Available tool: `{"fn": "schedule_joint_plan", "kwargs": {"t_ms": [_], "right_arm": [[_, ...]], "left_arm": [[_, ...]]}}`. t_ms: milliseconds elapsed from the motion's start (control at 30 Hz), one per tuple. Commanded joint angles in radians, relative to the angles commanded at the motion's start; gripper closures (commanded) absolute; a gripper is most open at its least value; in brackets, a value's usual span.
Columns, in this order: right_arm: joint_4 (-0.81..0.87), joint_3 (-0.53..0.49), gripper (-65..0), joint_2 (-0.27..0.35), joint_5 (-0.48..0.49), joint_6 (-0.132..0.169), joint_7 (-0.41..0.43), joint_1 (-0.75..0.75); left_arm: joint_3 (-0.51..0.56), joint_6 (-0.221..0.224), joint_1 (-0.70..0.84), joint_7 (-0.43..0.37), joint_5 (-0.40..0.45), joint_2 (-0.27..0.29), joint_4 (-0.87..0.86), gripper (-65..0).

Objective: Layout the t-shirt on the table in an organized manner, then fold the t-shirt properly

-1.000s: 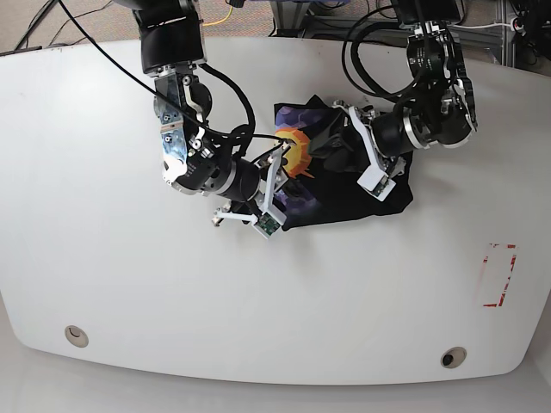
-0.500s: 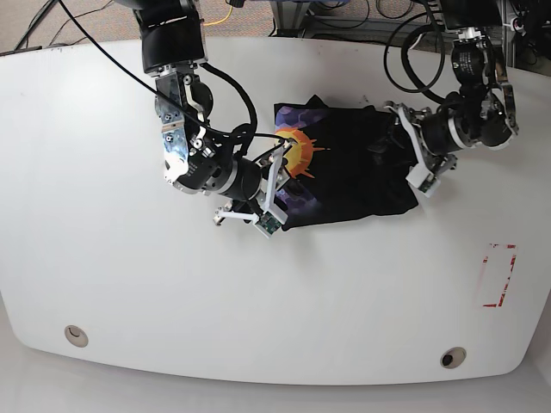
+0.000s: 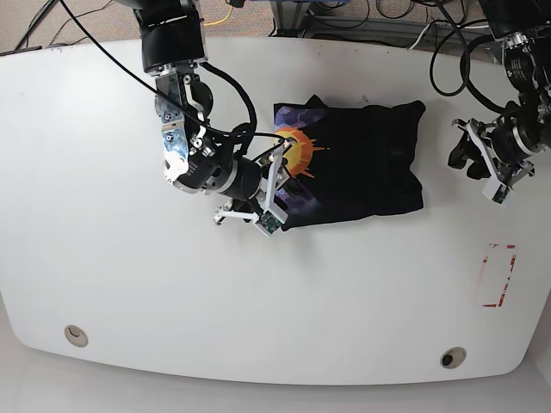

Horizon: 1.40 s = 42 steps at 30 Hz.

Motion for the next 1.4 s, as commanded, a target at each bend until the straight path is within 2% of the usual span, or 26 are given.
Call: {"fn": "schedule_joint_plan", "kwargs": {"t_ms": [100, 167, 233, 300, 433, 567, 700, 800, 867, 1000, 1167, 1233, 1400], "right_arm": [[-0.005, 0.0, -21.1, 0.0, 0.0, 0.0, 0.0, 0.002], [-0.005, 0.0, -21.1, 0.0, 0.0, 0.0, 0.0, 0.002], [-0.005, 0.0, -21.1, 0.0, 0.0, 0.0, 0.0, 0.002], [-0.005, 0.0, -21.1, 0.0, 0.0, 0.0, 0.0, 0.002], [-0.003, 0.0, -21.1, 0.005, 0.0, 0.0, 0.0, 0.0], [0.0, 0.0, -21.1, 0.005, 0.0, 0.0, 0.0, -0.002], [0.002, 0.0, -21.1, 0.005, 0.0, 0.0, 0.0, -0.006], [0.002, 0.0, -20.9, 0.005, 0.0, 0.0, 0.0, -0.017], [0.008, 0.0, -20.9, 0.005, 0.0, 0.0, 0.0, -0.02], [0.021, 0.0, -20.9, 0.005, 0.0, 0.0, 0.0, -0.025], [0.026, 0.0, -20.9, 0.005, 0.0, 0.0, 0.0, -0.032], [0.038, 0.0, -20.9, 0.003, 0.0, 0.0, 0.0, -0.031], [0.037, -0.006, -20.9, -0.005, 0.0, 0.0, 0.002, -0.011]], "left_arm": [[0.043, 0.0, -0.006, 0.0, -0.14, 0.008, 0.043, -24.6], [0.078, 0.0, -0.008, 0.0, -0.206, 0.043, 0.044, -24.6], [0.095, 0.0, -0.018, 0.0, -0.204, 0.084, 0.043, -24.6], [0.107, 0.0, -0.025, 0.0, -0.173, 0.12, 0.041, -24.6], [0.155, 0.0, -0.035, -0.002, -0.009, 0.204, -0.012, -24.6], [0.155, 0.0, -0.1, -0.005, 0.109, 0.241, -0.101, -24.6], [0.133, 0.0, -0.166, -0.006, 0.158, 0.235, -0.222, -24.6], [0.092, 0.0, -0.206, -0.015, 0.164, 0.196, -0.29, -24.6], [0.061, 0.0, -0.236, -0.049, 0.164, 0.164, -0.348, -24.6], [0.058, 0.0, -0.261, -0.103, 0.164, 0.091, -0.42, -24.6], [0.054, 0.0, -0.284, -0.11, 0.157, 0.044, -0.437, -24.6], [0.051, 0.0, -0.281, -0.078, 0.118, 0.031, -0.385, -24.6], [0.011, 0.0, -0.209, 0.074, -0.068, 0.029, -0.147, -24.6]]}}
